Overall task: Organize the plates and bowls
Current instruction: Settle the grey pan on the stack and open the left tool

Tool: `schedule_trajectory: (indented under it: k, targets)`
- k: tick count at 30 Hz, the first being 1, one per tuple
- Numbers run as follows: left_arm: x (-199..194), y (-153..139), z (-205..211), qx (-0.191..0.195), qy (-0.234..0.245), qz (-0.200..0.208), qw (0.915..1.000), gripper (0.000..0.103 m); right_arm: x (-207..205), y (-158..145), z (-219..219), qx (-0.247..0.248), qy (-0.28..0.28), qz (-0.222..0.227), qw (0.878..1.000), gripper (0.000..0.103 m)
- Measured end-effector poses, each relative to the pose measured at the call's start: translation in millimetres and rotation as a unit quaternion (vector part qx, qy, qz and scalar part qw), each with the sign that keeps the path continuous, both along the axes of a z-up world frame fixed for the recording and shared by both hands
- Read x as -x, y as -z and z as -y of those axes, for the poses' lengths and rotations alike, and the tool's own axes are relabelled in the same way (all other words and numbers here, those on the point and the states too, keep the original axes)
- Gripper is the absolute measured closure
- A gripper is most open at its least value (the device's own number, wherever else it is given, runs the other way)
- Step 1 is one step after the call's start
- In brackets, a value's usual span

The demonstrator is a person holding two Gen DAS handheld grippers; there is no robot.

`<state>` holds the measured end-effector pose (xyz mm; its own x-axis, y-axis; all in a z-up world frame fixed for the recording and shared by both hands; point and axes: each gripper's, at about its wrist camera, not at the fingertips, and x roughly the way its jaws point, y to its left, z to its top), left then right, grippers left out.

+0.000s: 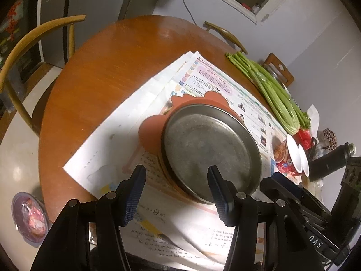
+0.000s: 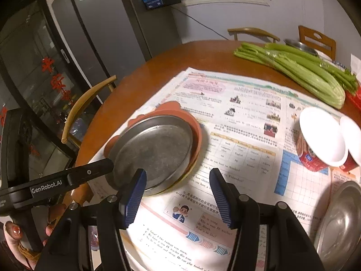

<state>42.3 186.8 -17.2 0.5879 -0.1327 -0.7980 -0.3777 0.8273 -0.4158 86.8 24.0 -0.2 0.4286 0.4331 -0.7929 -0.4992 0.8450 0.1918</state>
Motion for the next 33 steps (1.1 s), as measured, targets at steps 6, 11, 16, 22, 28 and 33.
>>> schedule_trajectory:
  k: [6, 11, 16, 22, 28, 33]
  targets:
    - [-13.1, 9.8, 7.0, 0.007, 0.01, -0.008, 0.9999, 0.044, -6.8, 14.8, -0.1, -0.003, 0.005, -0.023, 1.0, 0.045]
    - [-22.8, 16.9, 12.3, 0.005, 0.018, -0.018, 0.9997, 0.044, -8.9, 18.8, -6.7, -0.001, -0.004, -0.024, 1.0, 0.045]
    - [-30.2, 20.5, 15.4, 0.001, 0.023, -0.022, 0.9995, 0.044, -9.4, 22.7, -11.8, -0.002, -0.016, -0.027, 1.0, 0.045]
    - [-38.6, 21.1, 17.4, -0.003, 0.027, -0.023, 0.9994, 0.044, -11.7, 26.1, -12.6, 0.0, -0.015, -0.028, 0.999, 0.045]
    - [-53.3, 21.2, 24.0, -0.01, 0.04, -0.024, 0.9989, 0.044, -16.4, 28.0, -10.1, 0.006, -0.017, -0.022, 1.0, 0.045]
    - [-67.5, 21.0, 26.9, -0.019, 0.045, -0.027, 0.9984, 0.043, -25.9, 30.8, -6.8, 0.01, -0.009, -0.02, 1.0, 0.043]
